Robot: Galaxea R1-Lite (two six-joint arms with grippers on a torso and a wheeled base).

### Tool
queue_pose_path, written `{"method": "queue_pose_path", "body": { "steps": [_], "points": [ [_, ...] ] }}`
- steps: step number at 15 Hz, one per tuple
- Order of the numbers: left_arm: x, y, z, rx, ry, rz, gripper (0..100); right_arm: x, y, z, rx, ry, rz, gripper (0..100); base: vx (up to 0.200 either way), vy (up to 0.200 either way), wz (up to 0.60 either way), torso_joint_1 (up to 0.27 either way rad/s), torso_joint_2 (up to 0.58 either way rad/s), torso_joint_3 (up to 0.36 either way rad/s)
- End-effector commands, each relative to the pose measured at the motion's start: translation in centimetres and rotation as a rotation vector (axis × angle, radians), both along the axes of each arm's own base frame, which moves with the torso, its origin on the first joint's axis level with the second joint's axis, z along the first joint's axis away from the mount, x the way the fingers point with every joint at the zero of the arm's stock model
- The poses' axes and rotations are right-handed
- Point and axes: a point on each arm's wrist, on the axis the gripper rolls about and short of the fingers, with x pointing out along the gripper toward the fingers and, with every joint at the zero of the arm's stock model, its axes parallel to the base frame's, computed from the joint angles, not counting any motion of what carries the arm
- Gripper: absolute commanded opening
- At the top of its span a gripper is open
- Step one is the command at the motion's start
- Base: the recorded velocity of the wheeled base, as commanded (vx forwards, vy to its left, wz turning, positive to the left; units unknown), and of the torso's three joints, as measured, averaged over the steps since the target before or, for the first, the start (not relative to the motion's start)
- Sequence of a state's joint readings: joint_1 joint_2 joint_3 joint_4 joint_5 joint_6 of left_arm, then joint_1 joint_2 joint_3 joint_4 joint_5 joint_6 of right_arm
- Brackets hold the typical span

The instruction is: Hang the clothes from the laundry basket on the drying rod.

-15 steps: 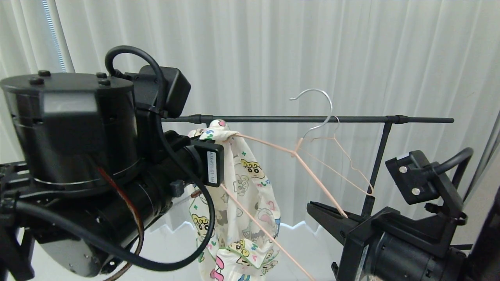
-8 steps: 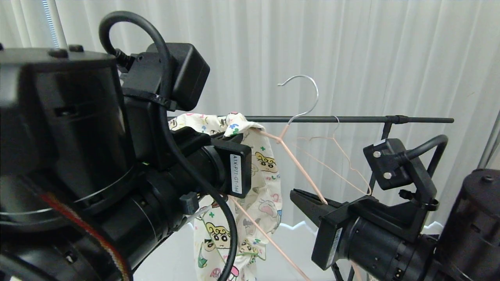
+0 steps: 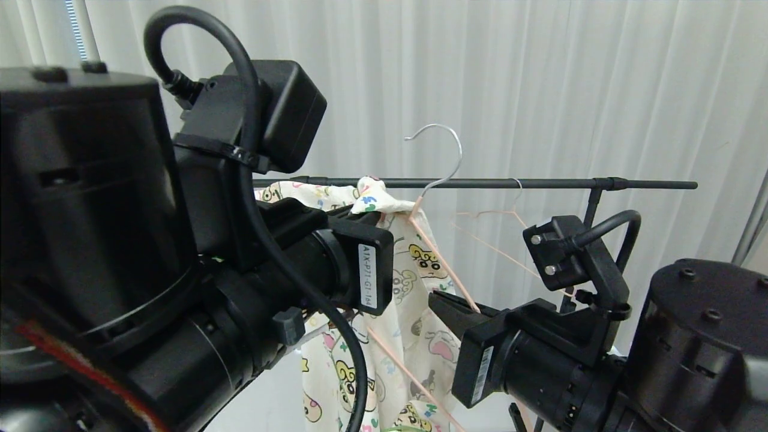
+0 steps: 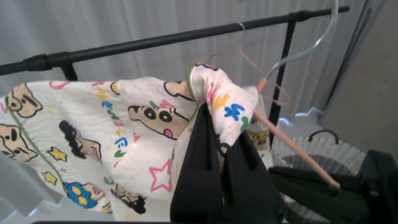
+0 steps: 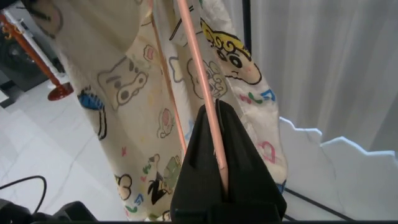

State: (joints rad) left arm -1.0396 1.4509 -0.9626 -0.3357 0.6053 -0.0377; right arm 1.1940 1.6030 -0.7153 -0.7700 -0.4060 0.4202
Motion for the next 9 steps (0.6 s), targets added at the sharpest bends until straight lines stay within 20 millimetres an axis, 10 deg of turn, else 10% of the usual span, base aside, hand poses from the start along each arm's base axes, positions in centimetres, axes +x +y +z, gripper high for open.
{"method": "queue_pose_path", "body": {
  "steps": [1, 9],
  "points": [
    [-0.5, 0.8, -0.6, 0.032, 0.016, -0.002, 0, 0.2, 0.3, -0.1, -0.006, -0.002, -0.004, 0, 0.000, 0.000, 0.00, 0.000, 0.00, 0.000],
    [-0.9, 1.5, -2.1, 0.055, 0.032, -0.001, 0, 0.8, 0.0, 0.6, 0.006, -0.059, -0.064, 0, 0.000, 0.000, 0.00, 0.000, 0.00, 0.000]
  ]
}}
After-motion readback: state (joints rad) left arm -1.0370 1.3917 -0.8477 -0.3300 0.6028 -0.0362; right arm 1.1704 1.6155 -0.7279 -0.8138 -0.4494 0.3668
